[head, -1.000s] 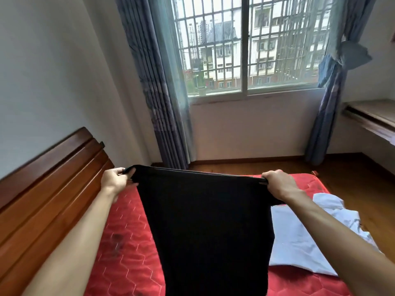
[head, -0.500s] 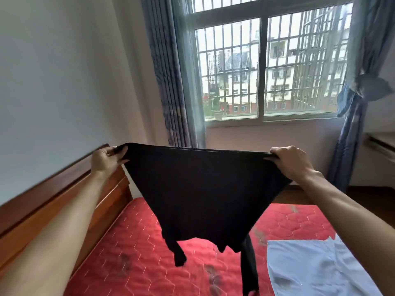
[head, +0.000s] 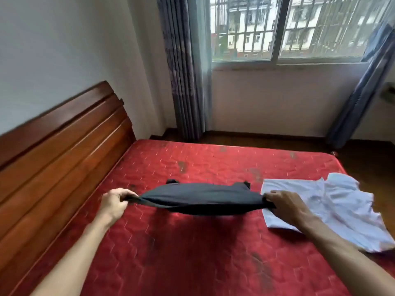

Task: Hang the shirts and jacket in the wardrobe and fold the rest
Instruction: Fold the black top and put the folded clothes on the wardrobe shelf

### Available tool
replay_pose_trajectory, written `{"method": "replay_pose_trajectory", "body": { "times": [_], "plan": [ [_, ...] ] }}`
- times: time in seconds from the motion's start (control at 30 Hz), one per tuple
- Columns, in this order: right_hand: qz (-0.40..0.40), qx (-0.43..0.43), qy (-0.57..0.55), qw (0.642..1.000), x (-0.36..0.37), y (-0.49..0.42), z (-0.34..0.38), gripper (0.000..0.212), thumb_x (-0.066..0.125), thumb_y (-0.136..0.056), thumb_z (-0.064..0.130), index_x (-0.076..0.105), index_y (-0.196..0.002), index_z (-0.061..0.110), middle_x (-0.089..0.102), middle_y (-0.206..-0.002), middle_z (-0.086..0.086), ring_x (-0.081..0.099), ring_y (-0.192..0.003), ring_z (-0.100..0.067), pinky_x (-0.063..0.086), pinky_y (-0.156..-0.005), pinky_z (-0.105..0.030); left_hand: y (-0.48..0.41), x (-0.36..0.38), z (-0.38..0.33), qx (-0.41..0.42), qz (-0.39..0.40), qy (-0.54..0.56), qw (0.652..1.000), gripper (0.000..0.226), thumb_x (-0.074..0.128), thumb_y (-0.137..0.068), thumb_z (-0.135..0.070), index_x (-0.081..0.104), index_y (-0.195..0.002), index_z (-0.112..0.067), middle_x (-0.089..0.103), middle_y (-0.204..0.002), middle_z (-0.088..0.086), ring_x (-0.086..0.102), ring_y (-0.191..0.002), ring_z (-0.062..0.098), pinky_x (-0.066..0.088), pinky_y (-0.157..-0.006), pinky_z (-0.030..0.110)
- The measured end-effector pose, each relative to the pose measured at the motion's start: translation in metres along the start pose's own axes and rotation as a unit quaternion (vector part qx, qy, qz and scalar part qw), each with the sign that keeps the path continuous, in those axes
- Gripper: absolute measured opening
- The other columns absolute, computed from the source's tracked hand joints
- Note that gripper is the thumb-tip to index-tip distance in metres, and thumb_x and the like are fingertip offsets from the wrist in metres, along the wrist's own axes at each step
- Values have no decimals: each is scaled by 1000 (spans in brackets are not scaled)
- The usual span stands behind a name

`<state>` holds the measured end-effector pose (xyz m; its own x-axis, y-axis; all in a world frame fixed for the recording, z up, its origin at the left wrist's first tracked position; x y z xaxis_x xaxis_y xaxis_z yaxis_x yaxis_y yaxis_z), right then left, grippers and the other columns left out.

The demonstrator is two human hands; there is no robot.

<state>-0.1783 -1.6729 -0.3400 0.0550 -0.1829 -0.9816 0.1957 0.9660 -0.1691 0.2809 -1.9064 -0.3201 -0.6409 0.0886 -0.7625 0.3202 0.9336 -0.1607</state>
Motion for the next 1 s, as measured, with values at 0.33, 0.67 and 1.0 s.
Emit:
{"method": "replay_pose_trajectory", "body": {
  "times": [0.33,0.67,1.0],
  "plan": [
    [241,68,-18,968,366,215,28,56,94,-25,24,62,-70,33,50,-61,10,58,-43,-11,28,-32,-27,224,299,234,-22,150,-123,981,48,84,-50,4,70,-75,-34,64,-82,-24,61,-76,2,51,-59,24],
    [336,170,-51,925,480,375,16,34,61,-83,27,55,-114,40,59,-100,11,62,-106,-12,45,-70,-31,402,386,351,-97,201,-165,961,44,87,-53,3,68,-85,-22,59,-98,-18,57,-85,9,60,-66,35],
    [318,259,-62,910,472,487,44,32,65,-81,21,60,-111,33,62,-97,9,66,-97,-19,49,-70,-33,482,336,339,-157,179,-193,952,24,73,-84,-5,72,-106,-15,71,-110,0,67,-99,26,57,-78,43]
  ]
}}
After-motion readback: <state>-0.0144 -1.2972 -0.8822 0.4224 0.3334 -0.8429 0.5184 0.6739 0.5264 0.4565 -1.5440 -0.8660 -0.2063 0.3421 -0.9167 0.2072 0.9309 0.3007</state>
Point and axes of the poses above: each hand's wrist, its own y-axis away from the middle knuckle, its own x-axis out of the palm, z = x × y, the point moved 9 cm from there along -y, towards the middle knuckle
